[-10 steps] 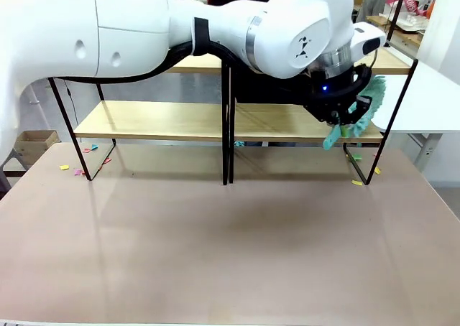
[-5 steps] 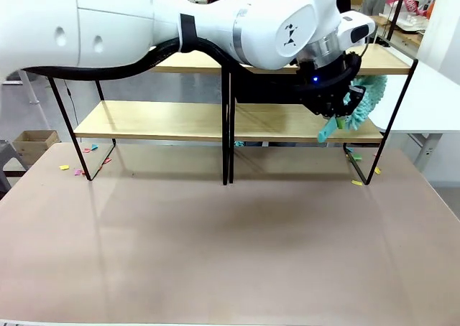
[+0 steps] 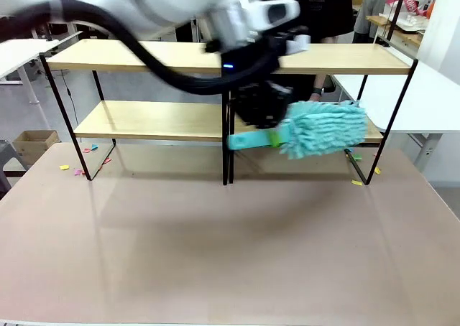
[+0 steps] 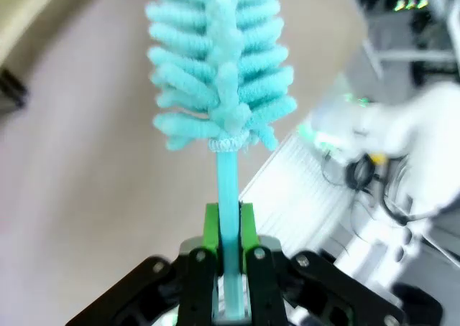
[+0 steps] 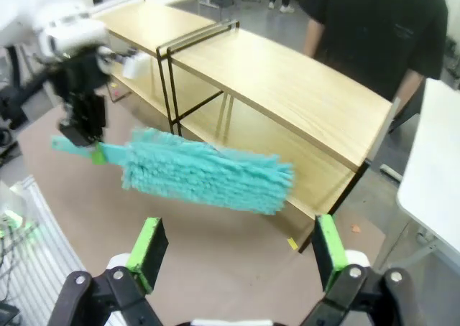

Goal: Clean the shelves.
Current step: Clean another randomly selected level of the Shelf with the Duster.

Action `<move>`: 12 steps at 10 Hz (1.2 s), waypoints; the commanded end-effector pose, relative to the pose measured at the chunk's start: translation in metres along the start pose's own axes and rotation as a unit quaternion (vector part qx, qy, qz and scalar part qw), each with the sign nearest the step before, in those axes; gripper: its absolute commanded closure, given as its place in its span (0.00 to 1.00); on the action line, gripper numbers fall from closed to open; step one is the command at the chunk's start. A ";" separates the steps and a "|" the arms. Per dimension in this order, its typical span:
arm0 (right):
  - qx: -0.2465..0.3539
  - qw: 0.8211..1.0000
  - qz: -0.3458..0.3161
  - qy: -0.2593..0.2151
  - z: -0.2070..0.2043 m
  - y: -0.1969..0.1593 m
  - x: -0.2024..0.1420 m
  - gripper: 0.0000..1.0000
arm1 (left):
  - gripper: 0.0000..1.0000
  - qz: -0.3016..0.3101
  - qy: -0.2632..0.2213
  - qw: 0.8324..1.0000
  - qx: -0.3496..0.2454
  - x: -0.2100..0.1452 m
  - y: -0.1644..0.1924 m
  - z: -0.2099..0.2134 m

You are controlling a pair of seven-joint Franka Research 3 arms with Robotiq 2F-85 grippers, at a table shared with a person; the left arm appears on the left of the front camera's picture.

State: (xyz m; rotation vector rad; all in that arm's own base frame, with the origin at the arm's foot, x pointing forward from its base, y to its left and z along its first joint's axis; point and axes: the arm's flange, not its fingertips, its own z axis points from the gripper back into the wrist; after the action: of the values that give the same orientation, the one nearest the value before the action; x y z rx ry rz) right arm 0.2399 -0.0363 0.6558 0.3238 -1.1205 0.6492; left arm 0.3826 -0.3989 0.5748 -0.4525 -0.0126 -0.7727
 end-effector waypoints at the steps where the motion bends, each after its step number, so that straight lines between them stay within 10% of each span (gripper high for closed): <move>1: 0.004 1.000 0.001 -0.002 -0.001 0.000 0.000 0.00 | 0.87 0.007 -0.009 1.000 0.002 -0.101 0.032 0.030; 5: 0.004 1.000 0.001 -0.002 -0.001 0.000 0.000 0.00 | 0.87 0.015 -0.174 0.980 -0.091 -0.282 0.081 0.119; 12: 0.004 1.000 0.001 -0.002 -0.001 0.000 0.000 0.00 | 0.87 0.142 -0.365 0.884 -0.256 -0.424 0.212 0.174</move>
State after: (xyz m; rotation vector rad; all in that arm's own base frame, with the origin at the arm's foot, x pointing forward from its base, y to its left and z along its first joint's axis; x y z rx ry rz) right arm 0.2399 -0.0363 0.6558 0.3243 -1.1204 0.6491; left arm 0.2497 0.0759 0.5833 -1.0989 -0.3845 -0.2618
